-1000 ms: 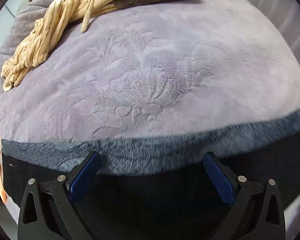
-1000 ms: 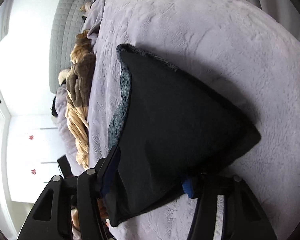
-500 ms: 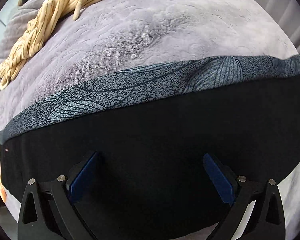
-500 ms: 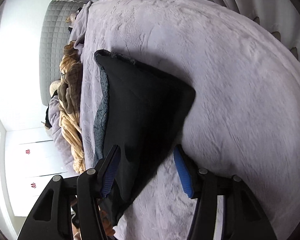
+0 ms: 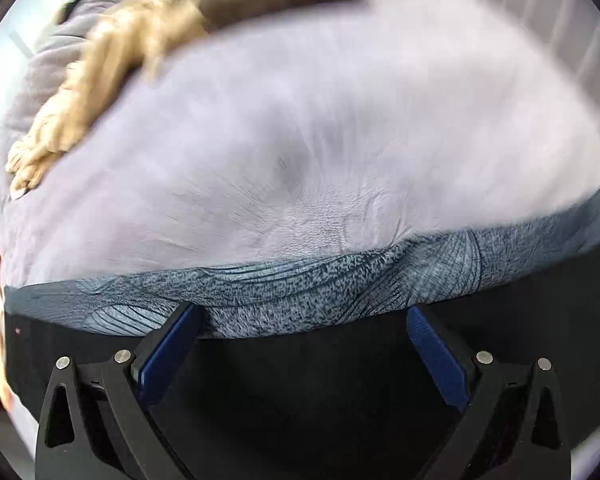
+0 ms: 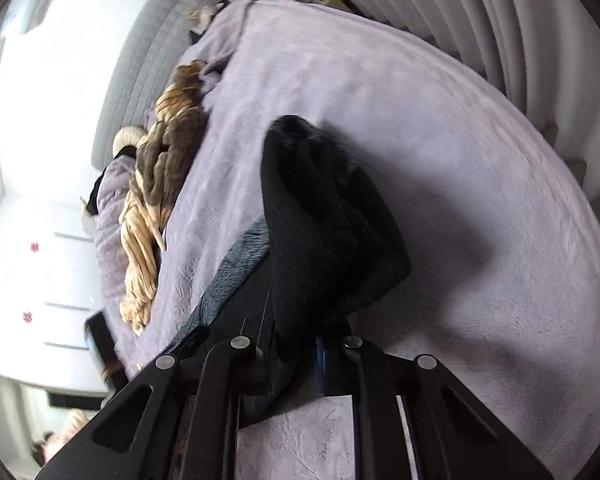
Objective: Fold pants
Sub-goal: 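Grasp the trouser leg end with the right gripper and lift it while the left gripper presses the waistband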
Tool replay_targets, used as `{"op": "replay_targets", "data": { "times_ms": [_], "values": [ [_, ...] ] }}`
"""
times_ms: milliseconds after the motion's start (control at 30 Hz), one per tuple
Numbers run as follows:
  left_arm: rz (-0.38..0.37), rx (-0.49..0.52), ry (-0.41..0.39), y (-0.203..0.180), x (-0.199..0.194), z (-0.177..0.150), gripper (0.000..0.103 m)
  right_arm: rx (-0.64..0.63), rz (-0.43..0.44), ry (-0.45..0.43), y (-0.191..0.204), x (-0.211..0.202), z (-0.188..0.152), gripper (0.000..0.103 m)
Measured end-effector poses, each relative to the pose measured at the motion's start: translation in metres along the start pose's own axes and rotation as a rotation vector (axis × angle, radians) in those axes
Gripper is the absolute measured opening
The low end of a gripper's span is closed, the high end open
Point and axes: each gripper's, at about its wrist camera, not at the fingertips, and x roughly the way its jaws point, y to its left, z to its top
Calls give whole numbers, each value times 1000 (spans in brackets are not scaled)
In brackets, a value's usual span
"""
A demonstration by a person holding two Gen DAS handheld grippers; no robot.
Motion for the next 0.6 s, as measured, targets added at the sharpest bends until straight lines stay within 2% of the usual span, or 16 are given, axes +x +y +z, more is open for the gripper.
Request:
{"op": "replay_targets", "data": {
  "times_ms": [67,133,233,333,467,500,600],
  "values": [
    [7,23,-27,0,-9,-2,103,-47,-11,-1,14,-1,0,15],
    [-55,15,-8,9,-24,-8,103,-87,-27,-5,29,-4,-1,14],
    [-105,-34,-11,45,-46,-28,103,-178,-51,-7,57,-9,-4,15],
    [-106,-71,-20,75,-67,-55,103,-285,-52,-6,95,-13,-13,15],
    [-68,-109,-27,133,-84,-93,103,-486,-41,28,166,-2,-50,15],
    [-55,-117,-25,148,-79,-91,103,-522,-34,43,181,4,-60,15],
    [-25,-174,-3,197,-72,-105,103,-629,-17,121,226,45,-104,15]
  ]
}}
